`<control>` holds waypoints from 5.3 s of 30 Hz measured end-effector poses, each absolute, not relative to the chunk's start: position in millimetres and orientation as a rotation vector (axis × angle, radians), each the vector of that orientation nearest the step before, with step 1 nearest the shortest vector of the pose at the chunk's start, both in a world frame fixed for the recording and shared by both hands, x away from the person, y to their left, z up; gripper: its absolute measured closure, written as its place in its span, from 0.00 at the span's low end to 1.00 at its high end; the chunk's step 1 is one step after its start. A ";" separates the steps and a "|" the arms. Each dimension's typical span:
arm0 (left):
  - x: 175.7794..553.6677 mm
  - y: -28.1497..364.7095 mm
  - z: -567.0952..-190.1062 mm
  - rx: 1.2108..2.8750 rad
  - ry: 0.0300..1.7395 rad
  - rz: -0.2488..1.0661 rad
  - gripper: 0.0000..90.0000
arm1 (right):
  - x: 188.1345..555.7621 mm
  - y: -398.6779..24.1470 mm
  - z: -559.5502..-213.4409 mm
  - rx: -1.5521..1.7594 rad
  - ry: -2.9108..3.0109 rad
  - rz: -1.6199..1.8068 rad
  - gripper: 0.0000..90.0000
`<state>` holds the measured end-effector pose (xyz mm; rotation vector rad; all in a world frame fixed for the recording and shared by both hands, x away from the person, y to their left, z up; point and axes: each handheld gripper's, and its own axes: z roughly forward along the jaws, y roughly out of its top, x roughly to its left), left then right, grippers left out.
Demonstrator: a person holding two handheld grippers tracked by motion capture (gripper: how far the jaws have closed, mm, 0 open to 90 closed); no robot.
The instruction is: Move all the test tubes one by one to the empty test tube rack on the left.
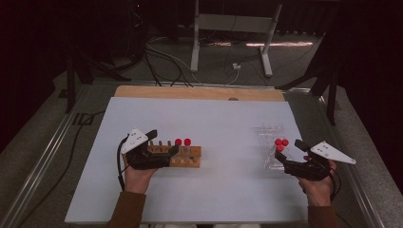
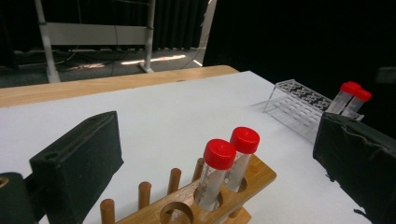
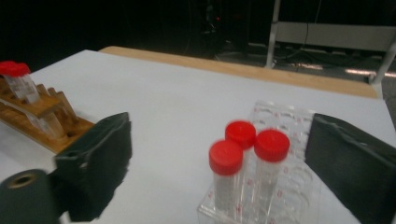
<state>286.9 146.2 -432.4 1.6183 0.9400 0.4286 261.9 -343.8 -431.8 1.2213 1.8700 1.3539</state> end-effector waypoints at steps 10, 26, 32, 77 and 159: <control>286.3 147.5 -430.5 1.607 0.935 0.425 0.02 | 268.4 -342.9 -459.3 1.283 1.938 1.258 0.50; 286.6 148.6 -431.1 1.602 0.944 0.425 0.02 | 274.7 -331.2 -473.6 1.268 1.967 1.155 0.82; 287.3 147.7 -432.2 1.611 0.945 0.421 0.02 | 272.4 -332.5 -467.2 1.253 1.954 1.172 0.82; 274.7 75.2 -394.0 1.731 0.776 0.345 0.03 | 256.1 -286.7 -421.7 1.040 2.074 1.386 0.83; 271.9 44.5 -400.0 1.820 0.714 0.277 0.79 | 258.8 -272.0 -430.4 1.050 2.129 1.460 0.00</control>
